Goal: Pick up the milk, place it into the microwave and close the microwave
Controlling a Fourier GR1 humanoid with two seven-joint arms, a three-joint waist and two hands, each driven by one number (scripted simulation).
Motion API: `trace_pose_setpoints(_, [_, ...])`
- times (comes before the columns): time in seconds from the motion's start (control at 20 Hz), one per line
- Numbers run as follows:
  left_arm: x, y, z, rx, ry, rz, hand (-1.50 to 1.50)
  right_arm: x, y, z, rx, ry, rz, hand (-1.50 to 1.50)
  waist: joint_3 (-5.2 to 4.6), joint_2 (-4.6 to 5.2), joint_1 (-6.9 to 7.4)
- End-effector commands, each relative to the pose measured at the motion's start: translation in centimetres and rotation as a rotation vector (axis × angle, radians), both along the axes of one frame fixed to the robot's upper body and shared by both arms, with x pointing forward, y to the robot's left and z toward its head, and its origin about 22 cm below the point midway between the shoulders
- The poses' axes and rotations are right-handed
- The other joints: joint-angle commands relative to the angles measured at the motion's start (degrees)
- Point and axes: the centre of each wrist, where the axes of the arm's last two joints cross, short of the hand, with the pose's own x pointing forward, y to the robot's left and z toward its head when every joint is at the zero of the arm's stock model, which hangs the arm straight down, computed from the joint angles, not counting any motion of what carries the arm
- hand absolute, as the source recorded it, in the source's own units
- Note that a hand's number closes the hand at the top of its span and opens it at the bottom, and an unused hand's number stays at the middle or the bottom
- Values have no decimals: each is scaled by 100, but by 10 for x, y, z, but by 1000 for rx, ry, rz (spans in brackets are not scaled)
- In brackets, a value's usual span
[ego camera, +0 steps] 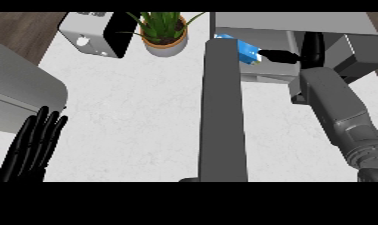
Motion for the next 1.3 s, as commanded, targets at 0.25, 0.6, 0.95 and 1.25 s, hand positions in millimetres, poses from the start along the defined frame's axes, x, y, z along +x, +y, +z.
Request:
trace_pose_setpoints(0.25, [14, -10, -5, -1, 5, -3, -150, -18, 0, -30, 149, 20, 94, -150, 19, -33, -205])
trace_pose_setpoints(0.6, [-1, -6, -3, -29, 11, 3, -150, -44, -23, -59, 261, 110, 234, -150, 12, -103, -349])
trace_pose_setpoints(0.95, [-14, -15, 1, -27, 20, -8, -150, -80, -6, -106, 323, 173, 215, -150, 14, -101, -302])
trace_pose_setpoints(1.25, [-14, -5, 0, -20, 40, -19, -150, -118, 7, -140, 428, 196, 250, -150, 4, -150, -434])
